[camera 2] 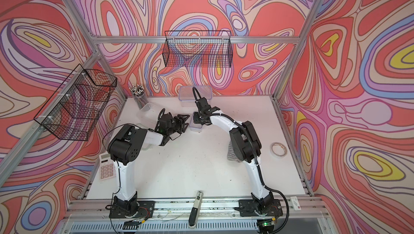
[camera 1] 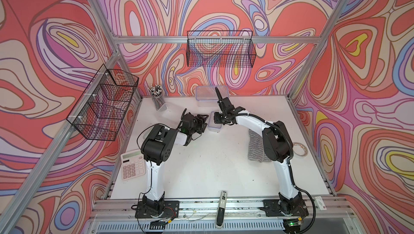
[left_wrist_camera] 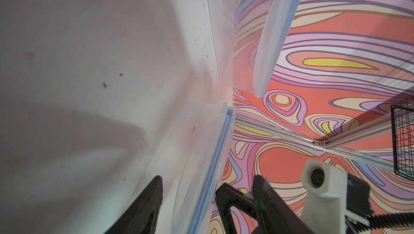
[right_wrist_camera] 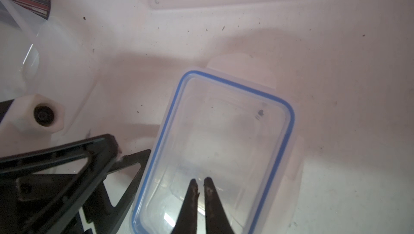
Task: Wipe the insides of the lunch boxes
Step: Open the lid of the lunch box.
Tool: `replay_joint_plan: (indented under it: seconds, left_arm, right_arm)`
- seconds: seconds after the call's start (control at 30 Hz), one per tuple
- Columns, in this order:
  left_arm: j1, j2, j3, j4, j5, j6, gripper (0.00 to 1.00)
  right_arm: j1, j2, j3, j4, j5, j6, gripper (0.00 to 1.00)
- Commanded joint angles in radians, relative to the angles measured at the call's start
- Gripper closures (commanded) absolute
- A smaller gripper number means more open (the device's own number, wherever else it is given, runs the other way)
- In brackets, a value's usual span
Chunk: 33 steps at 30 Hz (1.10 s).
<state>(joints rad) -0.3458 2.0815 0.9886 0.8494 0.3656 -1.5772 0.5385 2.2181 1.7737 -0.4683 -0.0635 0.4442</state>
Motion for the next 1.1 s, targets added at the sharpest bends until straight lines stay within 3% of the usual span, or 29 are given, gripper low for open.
replay_joint_plan:
  seconds: [0.0,0.4,1.07]
  left_arm:
    - [-0.016,0.017,-0.019,0.073,-0.031,-0.024,0.34]
    - [-0.051,0.062,-0.061,0.240,-0.108,-0.080,0.42]
    - [-0.092,0.082,-0.042,0.309,-0.150,-0.069,0.55]
  right_arm:
    - [0.006,0.039,-0.096,-0.085,-0.014,0.045,0.93]
    - [0.012,0.030,-0.183,-0.034,-0.027,0.107,0.97]
    - [0.014,0.059,-0.170,-0.044,-0.040,0.119,1.00]
